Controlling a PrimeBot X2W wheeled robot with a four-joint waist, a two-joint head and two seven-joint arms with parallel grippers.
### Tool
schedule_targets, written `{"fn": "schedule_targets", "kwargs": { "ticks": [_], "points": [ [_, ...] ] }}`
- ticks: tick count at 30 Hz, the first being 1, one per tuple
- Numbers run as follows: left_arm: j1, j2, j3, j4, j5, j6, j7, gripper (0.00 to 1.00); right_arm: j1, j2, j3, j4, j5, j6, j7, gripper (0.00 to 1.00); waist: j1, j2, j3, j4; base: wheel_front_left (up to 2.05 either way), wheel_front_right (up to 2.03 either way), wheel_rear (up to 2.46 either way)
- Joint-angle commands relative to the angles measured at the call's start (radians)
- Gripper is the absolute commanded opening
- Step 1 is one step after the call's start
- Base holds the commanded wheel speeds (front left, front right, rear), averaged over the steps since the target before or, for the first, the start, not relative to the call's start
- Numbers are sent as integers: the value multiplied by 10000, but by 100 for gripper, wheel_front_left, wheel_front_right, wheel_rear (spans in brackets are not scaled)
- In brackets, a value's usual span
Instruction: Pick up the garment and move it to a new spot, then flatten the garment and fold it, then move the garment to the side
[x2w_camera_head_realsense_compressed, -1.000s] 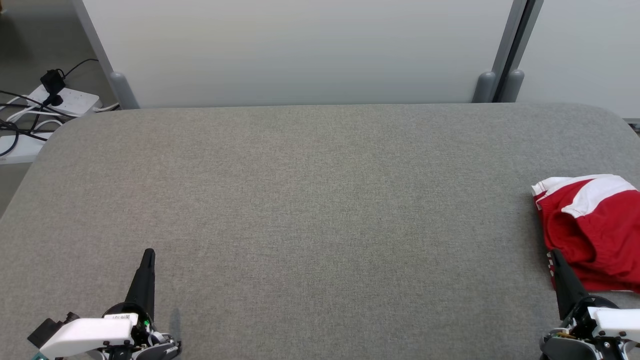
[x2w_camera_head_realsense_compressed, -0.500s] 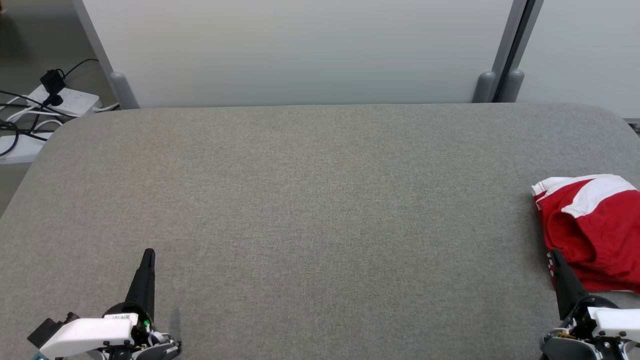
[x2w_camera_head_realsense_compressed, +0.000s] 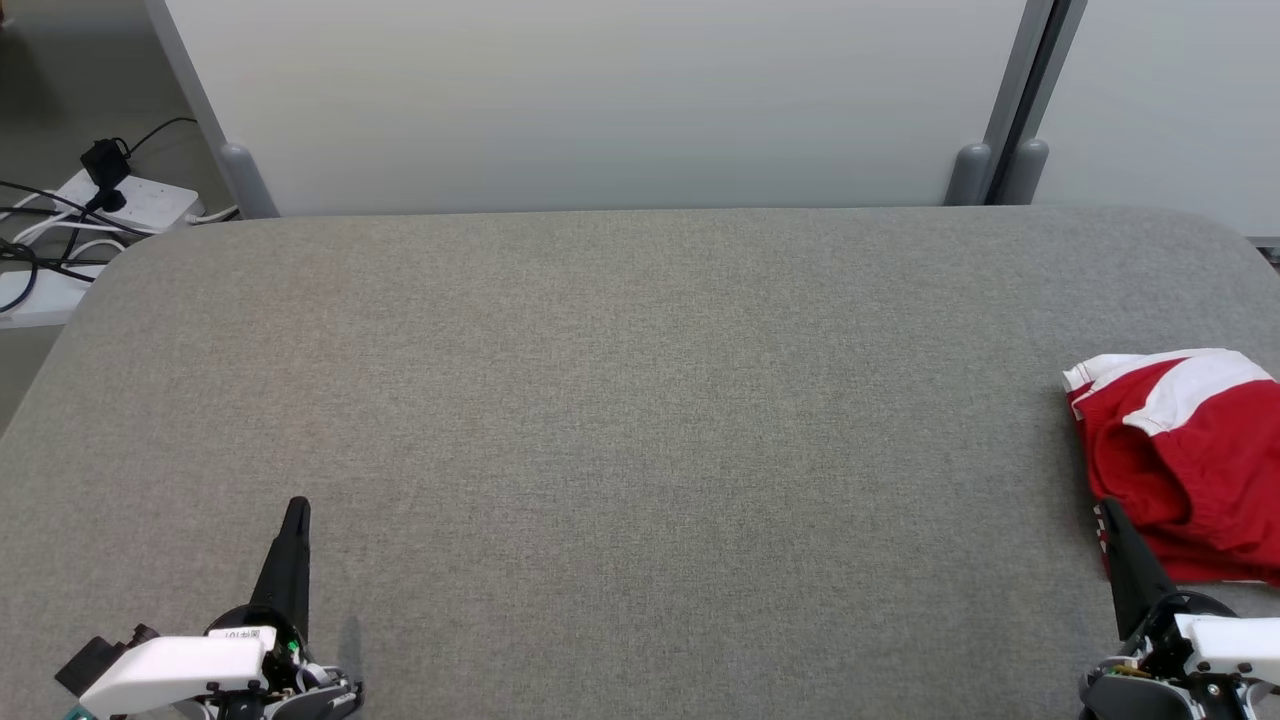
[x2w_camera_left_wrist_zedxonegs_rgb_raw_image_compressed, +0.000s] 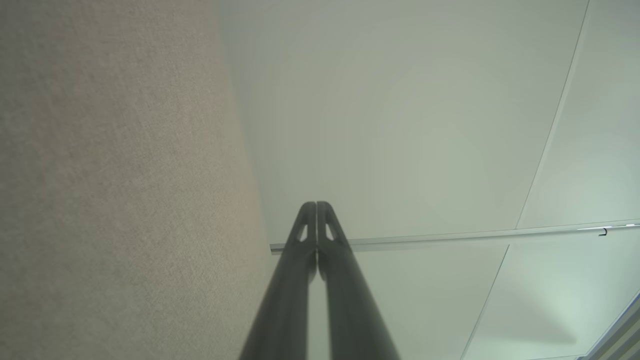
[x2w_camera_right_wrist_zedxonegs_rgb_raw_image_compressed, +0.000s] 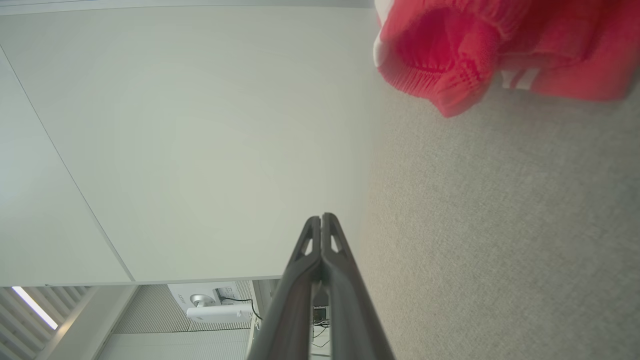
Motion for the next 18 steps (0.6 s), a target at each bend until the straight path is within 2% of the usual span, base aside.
{"fn": "schedule_targets", "kwargs": {
  "ticks": [1,18],
  "points": [
    [-560,80,335,-228,33,-81,76,0,-451,-114,144,-268,-68,16,63,0,0,0,0,0,0,0,0],
    [-560,78,338,-228,36,-81,78,0,-451,-109,137,-267,-74,16,69,0,0,0,0,0,0,0,0]
  ]
}}
